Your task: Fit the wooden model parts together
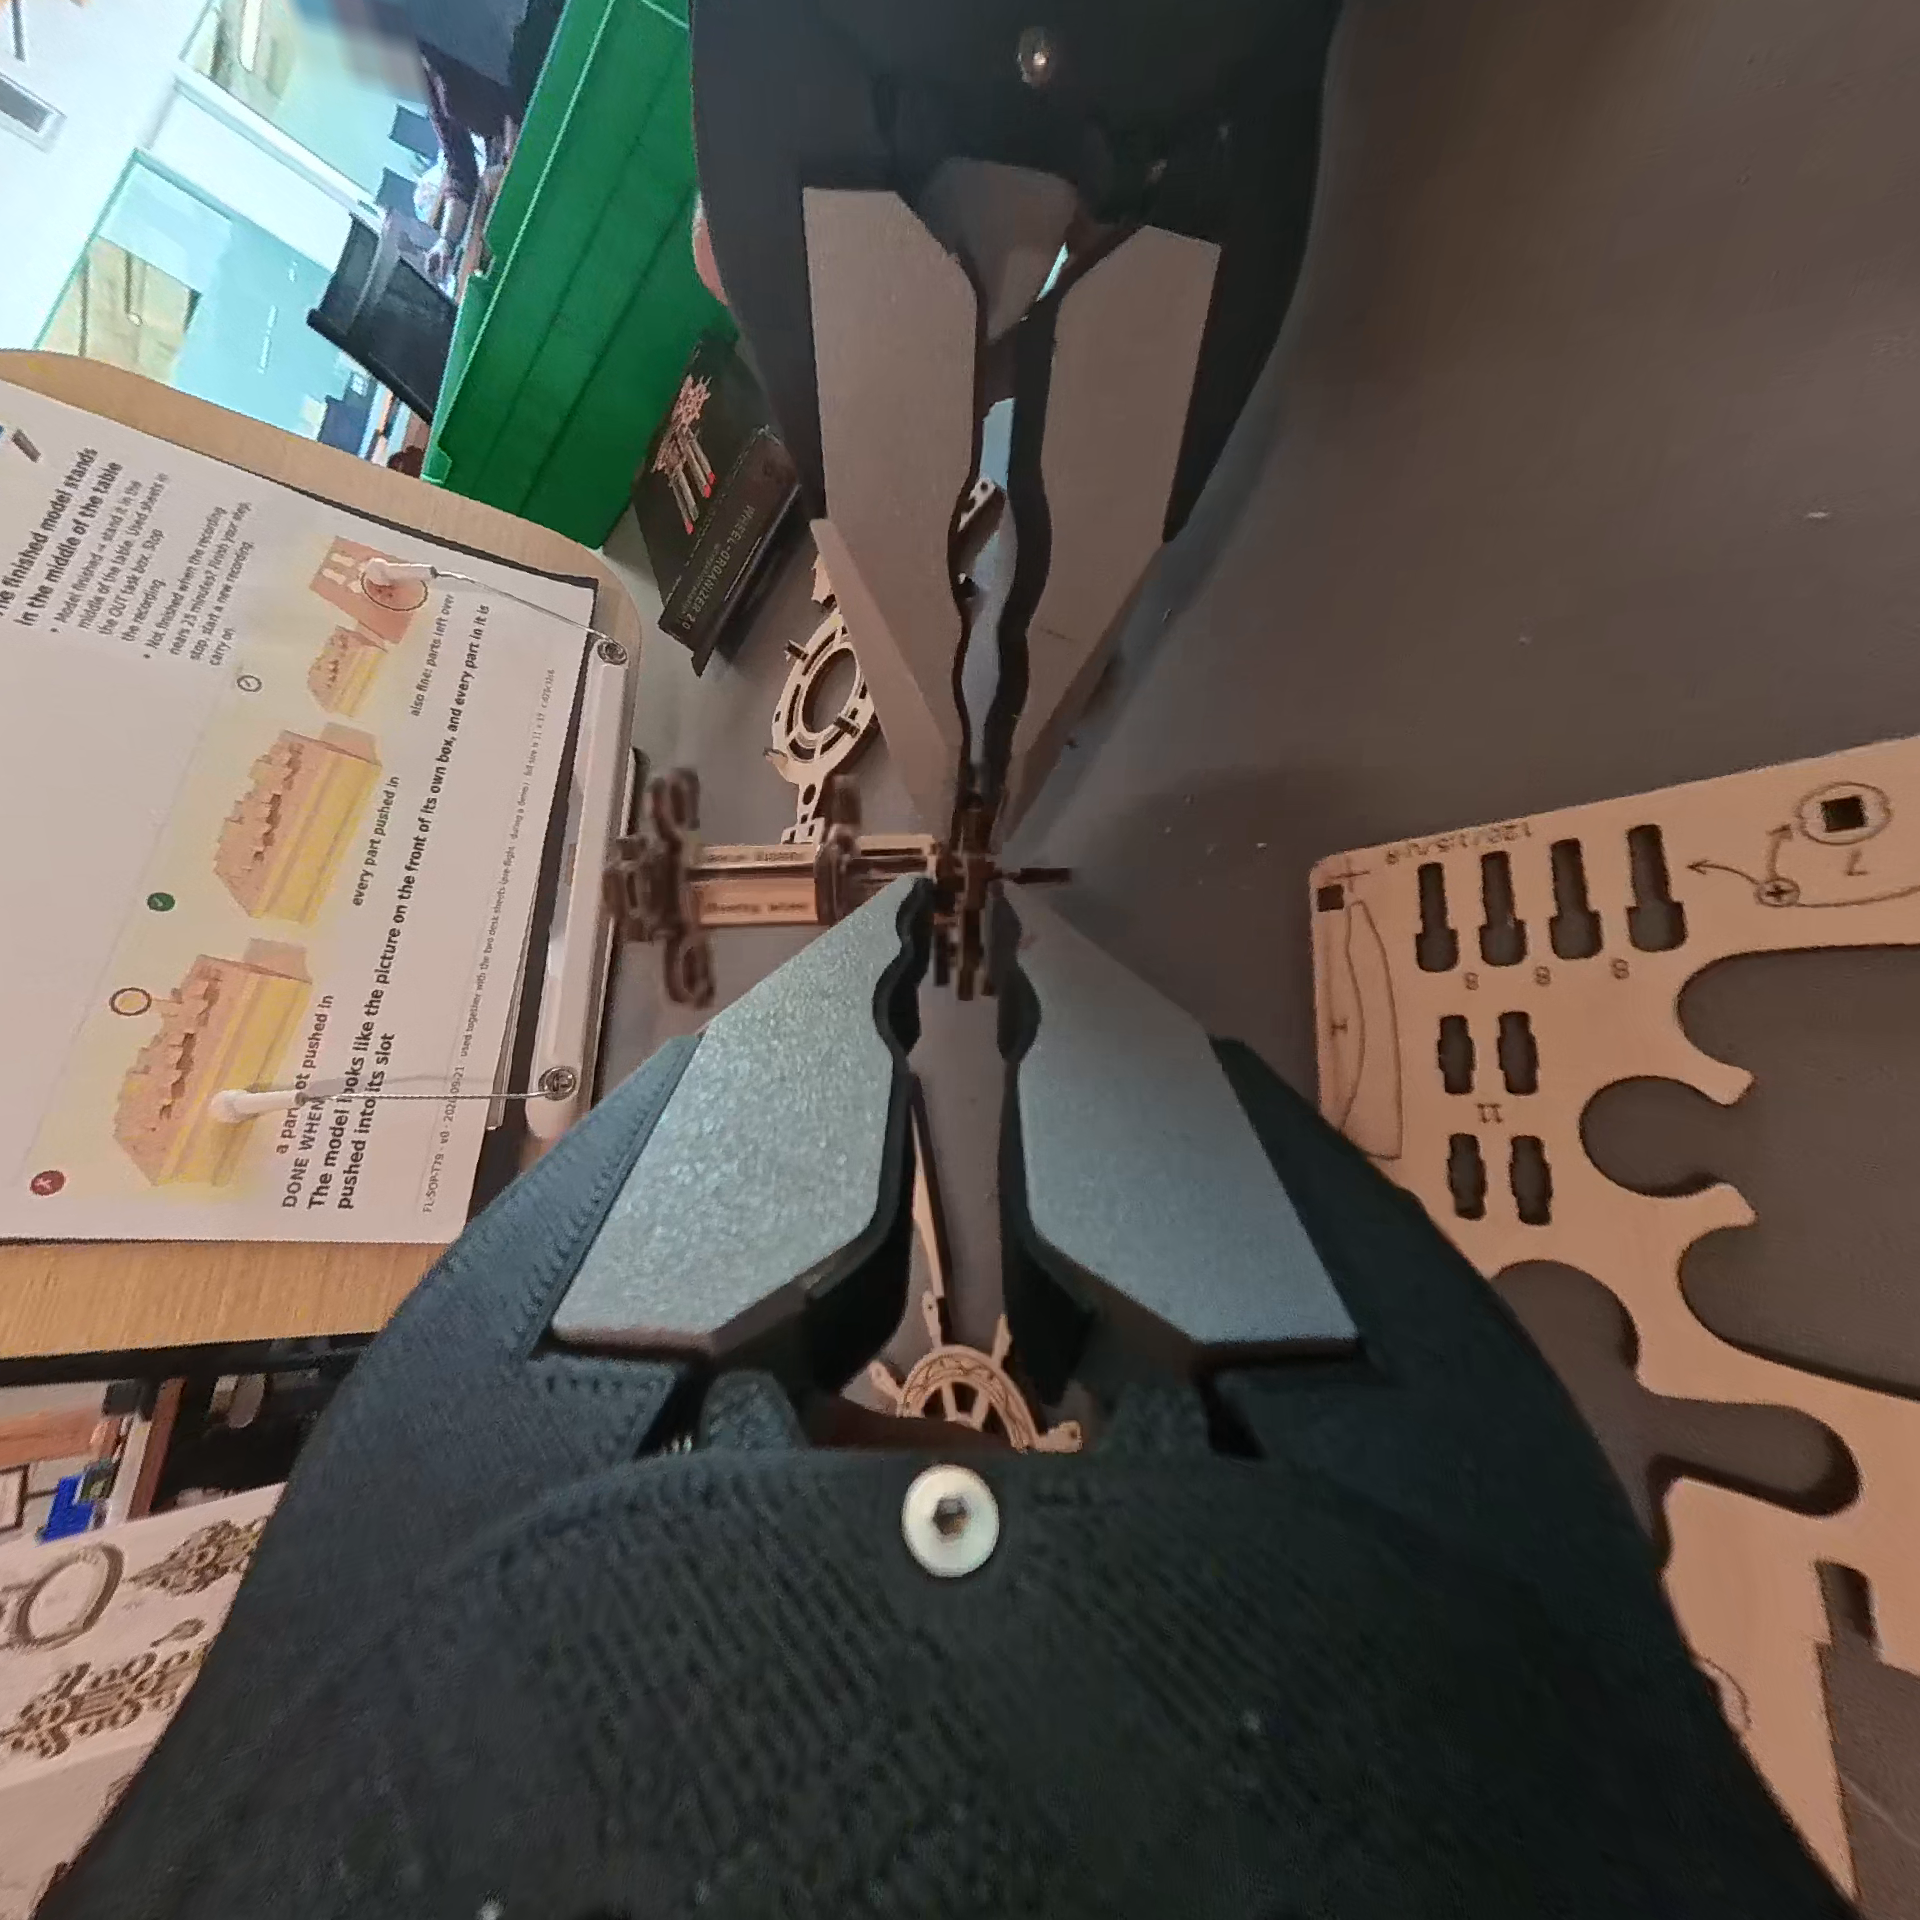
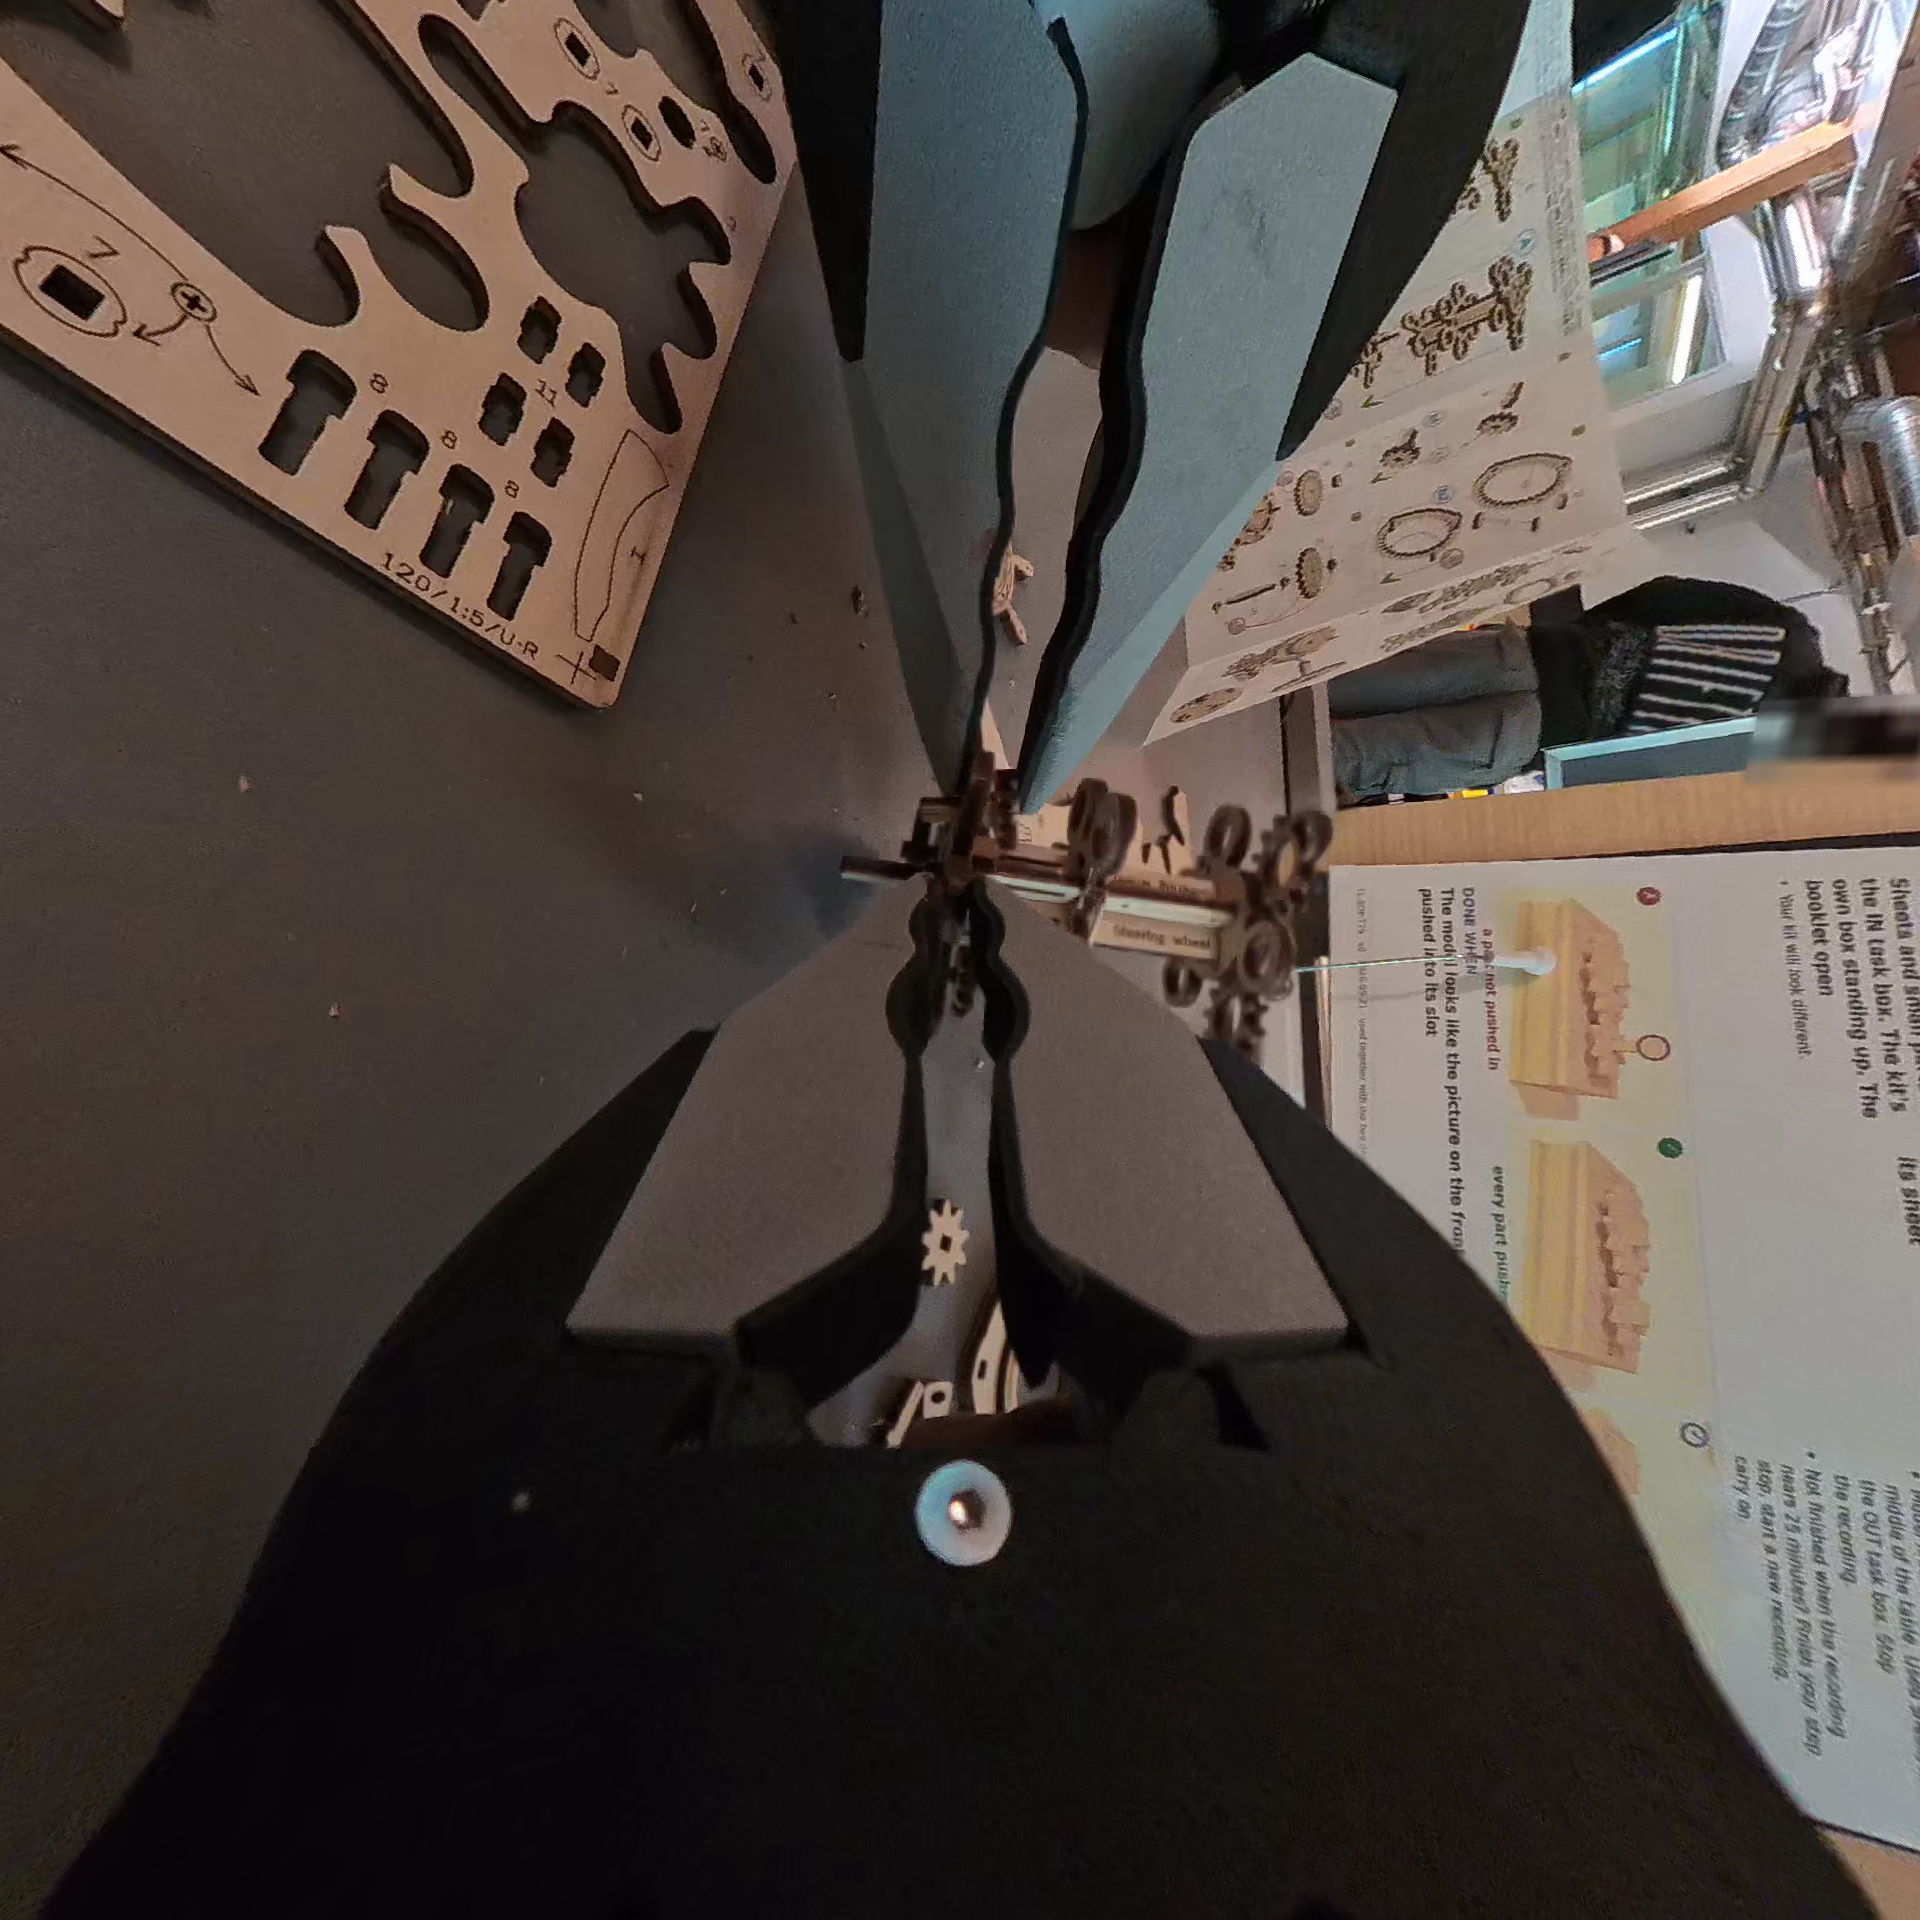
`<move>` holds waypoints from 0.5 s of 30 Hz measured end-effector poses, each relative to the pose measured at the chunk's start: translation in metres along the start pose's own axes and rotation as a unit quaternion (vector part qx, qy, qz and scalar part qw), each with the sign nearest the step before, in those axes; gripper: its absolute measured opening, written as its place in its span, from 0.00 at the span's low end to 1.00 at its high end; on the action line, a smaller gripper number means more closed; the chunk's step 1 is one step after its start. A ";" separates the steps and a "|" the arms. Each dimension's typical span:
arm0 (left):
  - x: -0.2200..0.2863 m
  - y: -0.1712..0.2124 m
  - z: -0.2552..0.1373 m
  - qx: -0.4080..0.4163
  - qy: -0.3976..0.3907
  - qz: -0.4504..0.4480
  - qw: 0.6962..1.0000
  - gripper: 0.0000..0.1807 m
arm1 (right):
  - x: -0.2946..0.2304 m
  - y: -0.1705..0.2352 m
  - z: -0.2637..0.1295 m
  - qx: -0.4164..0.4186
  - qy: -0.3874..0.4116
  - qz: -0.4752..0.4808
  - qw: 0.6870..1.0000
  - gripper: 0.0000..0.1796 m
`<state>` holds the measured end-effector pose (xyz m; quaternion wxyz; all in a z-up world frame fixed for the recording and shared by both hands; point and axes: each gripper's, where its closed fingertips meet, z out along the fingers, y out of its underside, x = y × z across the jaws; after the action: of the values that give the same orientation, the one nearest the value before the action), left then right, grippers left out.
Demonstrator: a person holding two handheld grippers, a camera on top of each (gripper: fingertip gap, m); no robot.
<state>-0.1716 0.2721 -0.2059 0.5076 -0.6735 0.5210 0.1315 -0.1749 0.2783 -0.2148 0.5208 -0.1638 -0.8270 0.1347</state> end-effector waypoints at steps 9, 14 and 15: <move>-0.011 0.009 0.003 -0.011 -0.008 -0.061 0.998 0.04 | 0.015 0.028 -0.023 -0.014 -0.021 0.094 0.995 0.02; -0.013 0.016 0.003 -0.025 0.009 -0.114 0.993 0.04 | 0.002 0.053 -0.049 -0.030 -0.100 0.230 0.968 0.08; -0.013 0.016 0.003 -0.028 0.014 -0.126 0.992 0.04 | -0.005 0.055 -0.052 -0.035 -0.116 0.243 0.962 0.08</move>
<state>-0.1898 0.2829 -0.2069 0.4940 -0.7495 0.4348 0.0715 -0.1185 0.3285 -0.2183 0.3670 -0.3618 -0.8209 0.2461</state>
